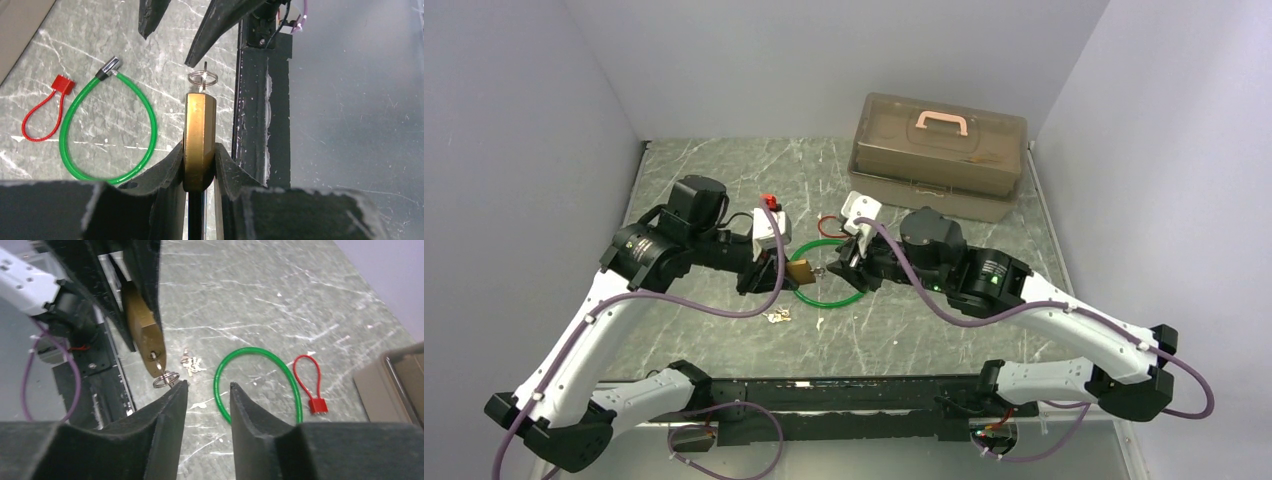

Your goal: Unlock with the key

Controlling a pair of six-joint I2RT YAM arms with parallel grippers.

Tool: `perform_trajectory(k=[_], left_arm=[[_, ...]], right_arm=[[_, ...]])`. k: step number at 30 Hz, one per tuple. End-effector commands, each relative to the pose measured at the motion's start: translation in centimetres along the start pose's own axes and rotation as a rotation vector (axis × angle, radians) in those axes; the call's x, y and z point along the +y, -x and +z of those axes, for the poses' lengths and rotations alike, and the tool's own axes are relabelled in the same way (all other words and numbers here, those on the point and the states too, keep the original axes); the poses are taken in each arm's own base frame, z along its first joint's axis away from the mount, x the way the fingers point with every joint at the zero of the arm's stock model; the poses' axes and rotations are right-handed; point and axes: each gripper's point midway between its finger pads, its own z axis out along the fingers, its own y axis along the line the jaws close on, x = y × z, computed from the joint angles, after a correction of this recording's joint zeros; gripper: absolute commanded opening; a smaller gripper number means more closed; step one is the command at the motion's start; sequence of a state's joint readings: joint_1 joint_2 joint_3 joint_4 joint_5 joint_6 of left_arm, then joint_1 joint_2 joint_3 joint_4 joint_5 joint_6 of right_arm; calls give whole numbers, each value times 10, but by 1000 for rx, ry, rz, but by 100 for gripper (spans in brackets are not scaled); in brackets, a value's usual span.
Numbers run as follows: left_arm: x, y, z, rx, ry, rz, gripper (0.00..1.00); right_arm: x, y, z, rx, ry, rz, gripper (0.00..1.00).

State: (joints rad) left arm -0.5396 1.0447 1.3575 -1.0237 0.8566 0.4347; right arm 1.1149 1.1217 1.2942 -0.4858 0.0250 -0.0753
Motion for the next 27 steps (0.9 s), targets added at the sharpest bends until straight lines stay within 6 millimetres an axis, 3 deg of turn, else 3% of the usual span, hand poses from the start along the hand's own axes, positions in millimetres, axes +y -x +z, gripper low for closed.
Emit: perform_trajectory(k=[1, 8, 12, 16, 27], left_arm=[[-18, 25, -8, -81, -83, 118, 0], [-19, 25, -12, -73, -80, 157, 0], [-20, 23, -13, -68, -76, 166, 0], [-22, 24, -14, -70, -80, 170, 0], [-23, 30, -16, -82, -73, 174, 0]], right_arm=[[13, 43, -30, -155, 127, -10, 42], [9, 50, -43, -154, 245, 21, 62], [22, 57, -45, -184, 385, 49, 63], [31, 58, -34, -169, 475, 74, 61], [35, 57, -21, -151, 522, 90, 54]])
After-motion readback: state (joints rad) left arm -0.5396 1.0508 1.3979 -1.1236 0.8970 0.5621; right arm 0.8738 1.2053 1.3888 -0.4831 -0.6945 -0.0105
